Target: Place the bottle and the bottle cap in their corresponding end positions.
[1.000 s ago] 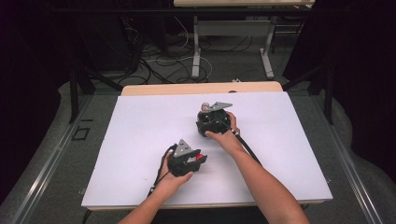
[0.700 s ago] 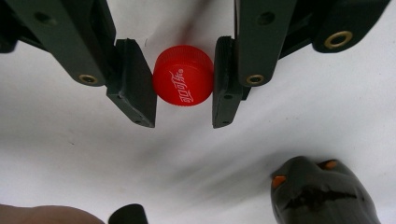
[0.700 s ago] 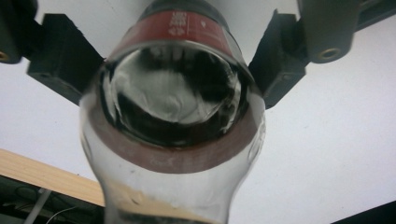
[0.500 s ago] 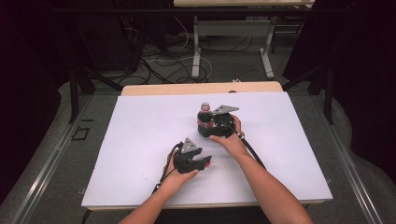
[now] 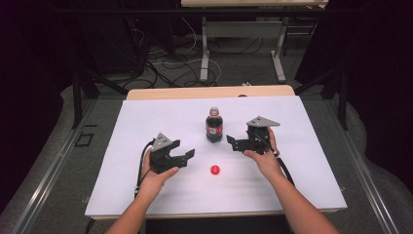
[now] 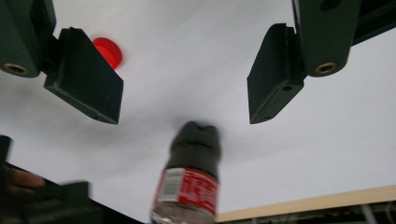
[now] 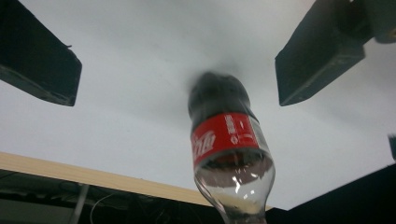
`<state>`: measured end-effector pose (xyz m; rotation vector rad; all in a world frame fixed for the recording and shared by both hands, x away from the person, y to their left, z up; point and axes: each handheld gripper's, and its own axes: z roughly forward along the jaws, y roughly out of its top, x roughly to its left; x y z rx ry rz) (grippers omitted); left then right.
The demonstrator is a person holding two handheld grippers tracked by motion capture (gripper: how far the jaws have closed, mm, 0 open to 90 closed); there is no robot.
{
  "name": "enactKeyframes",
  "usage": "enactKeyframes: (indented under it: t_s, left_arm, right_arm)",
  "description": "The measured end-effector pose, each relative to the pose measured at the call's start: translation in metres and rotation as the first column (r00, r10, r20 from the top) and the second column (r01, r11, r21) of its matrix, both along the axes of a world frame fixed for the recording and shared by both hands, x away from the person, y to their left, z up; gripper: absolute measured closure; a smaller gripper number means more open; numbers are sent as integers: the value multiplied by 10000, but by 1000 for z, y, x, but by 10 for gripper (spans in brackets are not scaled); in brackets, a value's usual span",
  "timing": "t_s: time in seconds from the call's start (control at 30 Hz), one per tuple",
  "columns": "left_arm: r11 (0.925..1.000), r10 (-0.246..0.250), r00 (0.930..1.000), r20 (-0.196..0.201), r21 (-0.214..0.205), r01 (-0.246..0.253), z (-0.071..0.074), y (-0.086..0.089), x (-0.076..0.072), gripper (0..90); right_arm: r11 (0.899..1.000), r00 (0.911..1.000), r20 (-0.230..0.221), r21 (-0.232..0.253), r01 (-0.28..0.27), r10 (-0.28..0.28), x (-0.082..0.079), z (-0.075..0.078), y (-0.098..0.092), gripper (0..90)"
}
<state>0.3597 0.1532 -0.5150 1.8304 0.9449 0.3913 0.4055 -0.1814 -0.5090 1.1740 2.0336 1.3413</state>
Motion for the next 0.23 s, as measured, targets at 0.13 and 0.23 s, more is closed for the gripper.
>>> enactKeyframes:
  t_s: [0.13, 0.23]
  left_arm:
    - [9986, 456, 9988, -186, -260, -461, 2, 24, -5, 231]
    - [9968, 721, 9971, -244, -321, -729, 0, 36, -8, 159]
  right_arm:
    - [9982, 9996, 43, -527, 274, -272, -19, -3, -15, 0]
    - [9977, 9989, -33, -499, 466, -468, -32, -8, -29, 0]
